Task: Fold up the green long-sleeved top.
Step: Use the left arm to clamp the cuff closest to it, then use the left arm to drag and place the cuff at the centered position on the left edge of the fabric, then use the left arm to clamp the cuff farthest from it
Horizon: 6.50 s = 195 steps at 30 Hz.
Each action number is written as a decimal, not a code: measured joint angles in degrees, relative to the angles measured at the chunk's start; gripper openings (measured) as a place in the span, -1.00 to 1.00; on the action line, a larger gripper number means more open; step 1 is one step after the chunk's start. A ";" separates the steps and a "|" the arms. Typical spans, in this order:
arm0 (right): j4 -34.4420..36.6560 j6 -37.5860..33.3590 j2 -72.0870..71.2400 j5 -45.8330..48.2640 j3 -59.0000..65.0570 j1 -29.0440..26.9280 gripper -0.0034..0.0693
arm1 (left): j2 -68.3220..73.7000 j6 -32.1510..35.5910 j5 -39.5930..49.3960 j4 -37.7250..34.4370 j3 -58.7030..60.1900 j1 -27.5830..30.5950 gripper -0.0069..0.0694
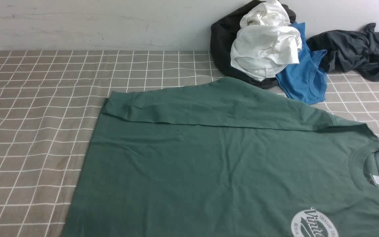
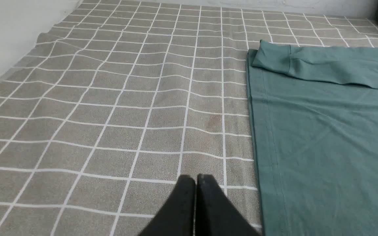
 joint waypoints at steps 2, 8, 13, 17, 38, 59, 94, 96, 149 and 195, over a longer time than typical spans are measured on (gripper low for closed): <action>0.00 0.00 0.00 0.00 0.00 0.00 -0.94 | 0.00 0.00 0.00 0.00 0.00 0.00 -0.84; 0.00 0.00 0.00 0.00 0.00 0.00 -0.94 | 0.00 0.00 0.00 0.00 0.00 0.00 -0.84; 0.00 0.00 0.00 0.00 0.00 0.00 -0.94 | 0.00 0.00 0.00 0.00 0.00 0.00 -0.84; 0.00 0.00 0.00 0.00 0.00 0.00 -0.94 | 0.00 0.00 0.00 0.00 0.00 0.00 -0.84; 0.00 1.23 0.00 0.00 0.00 0.00 -0.94 | 0.00 0.00 0.00 0.00 0.00 0.00 -0.84; 22.22 17.84 0.00 -0.57 0.05 0.00 -0.94 | 0.00 -9.55 -0.74 -46.22 0.00 0.00 -0.84; 26.37 -27.41 44.41 36.61 -47.00 4.92 -0.94 | 48.17 20.22 45.97 -9.21 -44.94 -9.97 -0.68; 27.26 -29.71 48.06 43.18 -48.43 8.30 -0.94 | 51.20 20.43 46.27 -9.01 -44.29 -13.05 -0.55; 22.21 -33.20 56.36 49.56 -46.85 25.39 -0.94 | 76.96 21.35 28.90 -9.95 -44.65 -25.65 -0.76; 5.70 -20.98 82.75 38.87 -68.83 25.33 -0.94 | 134.65 16.18 31.23 -9.49 -116.38 -6.59 0.52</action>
